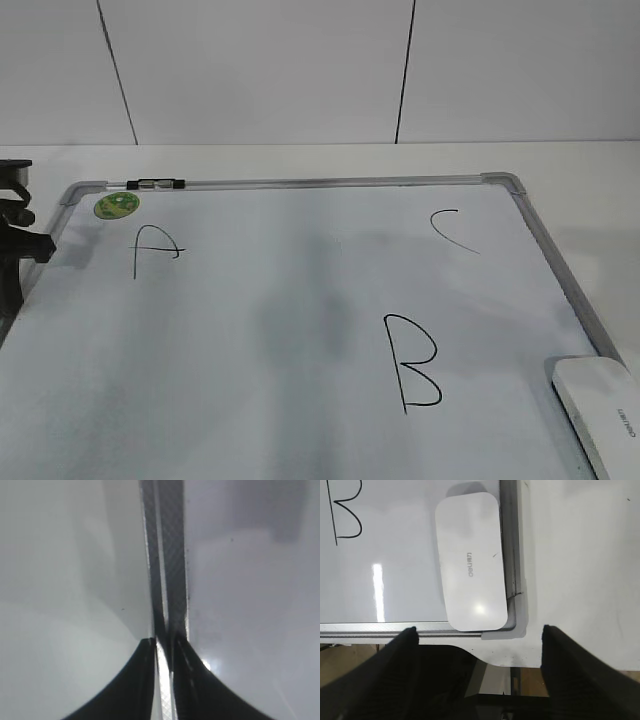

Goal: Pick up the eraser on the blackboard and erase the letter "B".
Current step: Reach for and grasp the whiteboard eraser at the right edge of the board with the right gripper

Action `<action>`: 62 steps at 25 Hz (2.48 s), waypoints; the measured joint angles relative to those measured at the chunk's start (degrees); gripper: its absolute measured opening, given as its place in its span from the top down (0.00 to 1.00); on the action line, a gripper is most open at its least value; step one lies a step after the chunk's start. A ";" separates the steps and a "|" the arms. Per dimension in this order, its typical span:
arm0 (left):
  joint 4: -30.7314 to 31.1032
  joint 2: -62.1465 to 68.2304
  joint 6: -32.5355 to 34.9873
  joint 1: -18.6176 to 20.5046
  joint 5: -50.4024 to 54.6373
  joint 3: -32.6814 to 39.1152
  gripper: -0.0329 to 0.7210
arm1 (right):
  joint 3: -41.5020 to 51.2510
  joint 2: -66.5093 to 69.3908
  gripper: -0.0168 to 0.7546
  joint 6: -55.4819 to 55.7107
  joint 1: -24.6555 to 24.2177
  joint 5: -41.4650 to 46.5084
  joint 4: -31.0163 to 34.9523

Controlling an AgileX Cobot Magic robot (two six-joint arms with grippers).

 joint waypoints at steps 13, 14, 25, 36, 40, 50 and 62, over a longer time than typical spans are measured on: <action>-0.24 0.58 0.00 0.00 0.89 -0.72 0.82 | 0.00 0.00 0.22 0.00 0.00 0.00 0.00; -0.24 0.58 0.00 0.00 0.89 -0.72 0.82 | 0.00 0.10 0.22 0.00 0.00 0.00 0.00; -0.34 0.58 0.00 0.00 0.93 -0.72 0.82 | 0.00 6.44 0.12 0.64 0.00 -0.26 2.09; -0.46 0.70 0.00 0.00 1.02 -0.72 0.81 | 4.83 10.62 0.12 3.74 8.00 -2.34 3.30; -0.58 0.70 0.00 0.00 1.02 -0.72 0.81 | 5.29 10.88 0.12 6.11 11.12 -4.15 -3.16; -0.58 0.70 0.00 0.00 1.02 -0.72 0.81 | 5.29 16.66 0.12 7.70 11.39 -10.84 -5.09; -0.58 0.70 0.00 0.00 1.02 -0.72 0.81 | 5.29 23.01 0.12 7.82 11.39 -16.96 -4.96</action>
